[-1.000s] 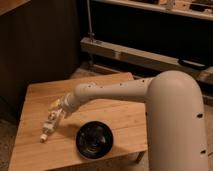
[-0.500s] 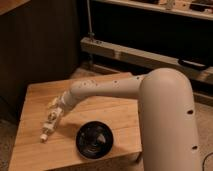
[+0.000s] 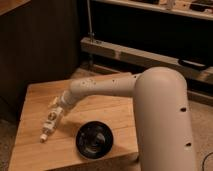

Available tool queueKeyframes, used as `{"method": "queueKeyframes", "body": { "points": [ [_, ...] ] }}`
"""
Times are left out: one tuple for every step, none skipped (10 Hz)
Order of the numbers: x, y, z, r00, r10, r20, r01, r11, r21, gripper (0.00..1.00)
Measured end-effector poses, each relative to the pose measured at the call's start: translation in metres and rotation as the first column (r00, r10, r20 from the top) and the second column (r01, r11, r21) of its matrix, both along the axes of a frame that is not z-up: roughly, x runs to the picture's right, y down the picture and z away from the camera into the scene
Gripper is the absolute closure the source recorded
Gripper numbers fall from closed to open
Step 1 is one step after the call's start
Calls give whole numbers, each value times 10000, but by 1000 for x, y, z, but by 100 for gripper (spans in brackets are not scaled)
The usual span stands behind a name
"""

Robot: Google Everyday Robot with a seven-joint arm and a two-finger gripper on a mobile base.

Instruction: Place the bottle in the ceramic bowl

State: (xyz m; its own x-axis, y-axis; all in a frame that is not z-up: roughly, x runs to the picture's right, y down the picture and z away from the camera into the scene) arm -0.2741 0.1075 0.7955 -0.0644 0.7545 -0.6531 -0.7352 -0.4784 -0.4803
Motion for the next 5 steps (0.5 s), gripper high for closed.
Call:
{"method": "queueKeyframes", "body": {
  "points": [
    [0, 0, 2, 10000, -20, -40, 20, 10000, -9, 35],
    [-2, 2, 5, 9999, -92, -85, 92, 10000, -23, 35],
    [-4, 1, 6, 9999, -112, -84, 111, 9999, -28, 35],
    [-4, 1, 8, 9999, -113, -100, 113, 9999, -44, 35],
    [-7, 0, 10, 9999, -133, -93, 133, 9999, -72, 35]
  ]
}}
